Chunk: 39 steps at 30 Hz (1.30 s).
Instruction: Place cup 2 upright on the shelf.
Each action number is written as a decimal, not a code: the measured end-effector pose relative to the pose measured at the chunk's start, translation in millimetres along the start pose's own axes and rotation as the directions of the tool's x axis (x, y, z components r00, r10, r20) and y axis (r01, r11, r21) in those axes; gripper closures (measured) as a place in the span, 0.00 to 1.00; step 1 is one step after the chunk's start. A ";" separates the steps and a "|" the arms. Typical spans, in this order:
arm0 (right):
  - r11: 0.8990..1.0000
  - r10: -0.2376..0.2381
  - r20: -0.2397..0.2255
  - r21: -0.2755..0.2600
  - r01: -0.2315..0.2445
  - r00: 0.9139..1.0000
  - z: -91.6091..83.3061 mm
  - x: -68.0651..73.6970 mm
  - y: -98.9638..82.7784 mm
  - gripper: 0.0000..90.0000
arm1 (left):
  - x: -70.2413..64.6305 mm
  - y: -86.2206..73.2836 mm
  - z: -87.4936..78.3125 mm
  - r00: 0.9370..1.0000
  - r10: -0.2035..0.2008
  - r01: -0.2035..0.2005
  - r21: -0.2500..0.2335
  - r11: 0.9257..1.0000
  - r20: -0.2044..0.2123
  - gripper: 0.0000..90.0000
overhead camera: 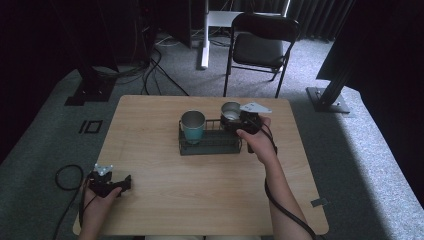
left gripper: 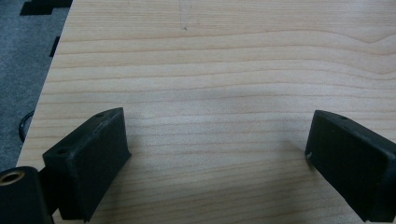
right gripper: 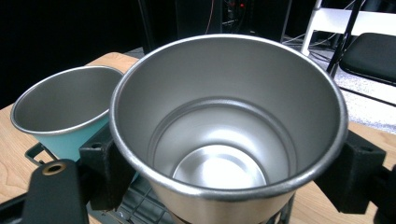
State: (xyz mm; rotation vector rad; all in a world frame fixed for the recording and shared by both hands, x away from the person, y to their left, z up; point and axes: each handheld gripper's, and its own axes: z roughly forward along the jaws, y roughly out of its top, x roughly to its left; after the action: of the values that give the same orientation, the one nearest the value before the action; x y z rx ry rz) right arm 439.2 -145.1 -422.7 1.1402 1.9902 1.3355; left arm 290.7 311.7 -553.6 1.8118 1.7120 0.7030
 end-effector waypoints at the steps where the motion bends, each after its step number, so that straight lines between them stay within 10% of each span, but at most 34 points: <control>1: 1.000 -0.001 -0.004 0.004 0.001 1.000 1.3 1.0 -0.4 0.19 | -0.2 0.0 0.1 1.000 -0.003 0.003 -0.002 1.000 0.000 0.07; 39: 0.989 -0.035 -0.046 0.140 0.041 0.998 43.3 16.9 -23.1 0.19 | 0.0 0.0 0.0 1.000 0.000 0.000 0.000 1.000 0.000 0.07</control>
State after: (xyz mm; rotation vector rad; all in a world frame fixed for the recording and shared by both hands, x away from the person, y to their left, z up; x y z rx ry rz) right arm 454.4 -112.9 -460.5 1.1388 2.1563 1.2264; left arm 290.7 311.7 -553.6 1.8119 1.7120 0.7026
